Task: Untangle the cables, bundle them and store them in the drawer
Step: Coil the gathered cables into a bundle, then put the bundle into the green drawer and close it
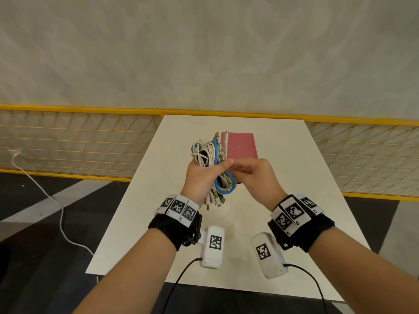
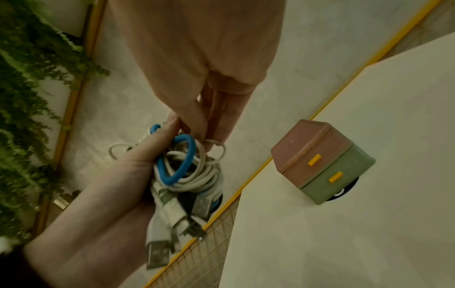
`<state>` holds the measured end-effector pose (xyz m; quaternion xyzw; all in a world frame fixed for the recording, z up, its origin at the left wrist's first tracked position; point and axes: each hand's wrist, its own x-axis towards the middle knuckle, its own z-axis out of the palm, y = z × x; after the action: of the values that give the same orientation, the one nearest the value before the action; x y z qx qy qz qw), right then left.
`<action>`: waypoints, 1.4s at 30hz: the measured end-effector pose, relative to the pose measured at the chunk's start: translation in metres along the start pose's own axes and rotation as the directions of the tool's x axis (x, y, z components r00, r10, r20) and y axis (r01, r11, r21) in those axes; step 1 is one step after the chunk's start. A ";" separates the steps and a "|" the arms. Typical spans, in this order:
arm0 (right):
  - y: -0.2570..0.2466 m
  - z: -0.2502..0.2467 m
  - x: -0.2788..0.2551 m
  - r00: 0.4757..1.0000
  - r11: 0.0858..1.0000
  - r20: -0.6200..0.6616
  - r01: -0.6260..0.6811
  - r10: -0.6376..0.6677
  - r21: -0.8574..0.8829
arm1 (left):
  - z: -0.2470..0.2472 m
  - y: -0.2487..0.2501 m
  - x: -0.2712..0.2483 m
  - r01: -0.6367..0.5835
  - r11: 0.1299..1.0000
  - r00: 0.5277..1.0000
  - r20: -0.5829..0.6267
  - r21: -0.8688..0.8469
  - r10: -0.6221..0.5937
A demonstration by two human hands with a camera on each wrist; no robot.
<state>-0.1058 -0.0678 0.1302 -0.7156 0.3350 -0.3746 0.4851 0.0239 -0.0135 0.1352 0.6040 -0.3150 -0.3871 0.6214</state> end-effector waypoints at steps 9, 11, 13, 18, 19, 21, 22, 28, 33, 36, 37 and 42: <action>0.035 -0.002 0.015 0.983 0.972 0.026 -0.174 0.180 -0.158 | -0.019 -0.019 0.027 0.117 0.977 0.989 0.071 0.176 -0.131; 0.061 -0.009 0.018 0.974 0.950 -0.089 -0.224 0.209 -0.218 | -0.014 -0.028 0.045 0.125 0.960 0.990 0.031 0.249 -0.138; 0.089 -0.018 0.019 0.934 0.920 -0.209 -0.333 0.291 -0.206 | -0.005 -0.037 0.065 0.106 0.932 0.991 0.043 0.347 -0.129; 0.151 -0.027 0.037 0.772 0.797 -0.326 -0.598 0.545 -0.083 | 0.032 -0.052 0.103 -0.040 0.721 0.982 0.160 0.692 -0.099; 0.161 -0.026 0.043 0.756 0.776 -0.304 -0.626 0.580 -0.076 | 0.038 -0.056 0.109 -0.075 0.661 0.977 0.188 0.747 -0.102; 0.179 -0.021 0.055 0.729 0.743 -0.263 -0.667 0.632 -0.061 | 0.047 -0.063 0.117 -0.104 0.561 0.971 0.206 0.821 -0.121; 0.187 -0.019 0.062 0.719 0.734 -0.244 -0.678 0.650 -0.044 | 0.048 -0.065 0.119 -0.112 0.527 0.970 0.207 0.843 -0.125; 0.214 -0.009 0.098 0.637 0.643 -0.124 -0.713 0.760 0.281 | 0.044 -0.073 0.127 -0.169 0.409 0.967 0.232 0.897 -0.109; 0.231 -0.005 0.097 0.618 0.594 -0.130 -0.645 0.776 0.481 | 0.042 -0.077 0.129 -0.163 0.463 0.968 0.231 0.871 -0.094; 0.231 -0.004 0.082 0.640 0.629 -0.146 -0.641 0.754 0.440 | 0.042 -0.080 0.130 -0.155 0.478 0.973 0.218 0.864 -0.078; 0.227 -0.004 0.074 0.641 0.633 -0.151 -0.640 0.752 0.436 | 0.041 -0.082 0.130 -0.151 0.484 0.974 0.212 0.862 -0.074; 0.207 -0.006 0.030 0.682 0.686 -0.141 -0.656 0.718 0.316 | 0.040 -0.083 0.126 -0.159 0.492 0.974 0.217 0.856 -0.062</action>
<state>-0.1202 -0.1588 -0.0575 -0.4177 0.5917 -0.2891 0.6260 0.0439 -0.1397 0.0464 0.7785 -0.5502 -0.2221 0.2048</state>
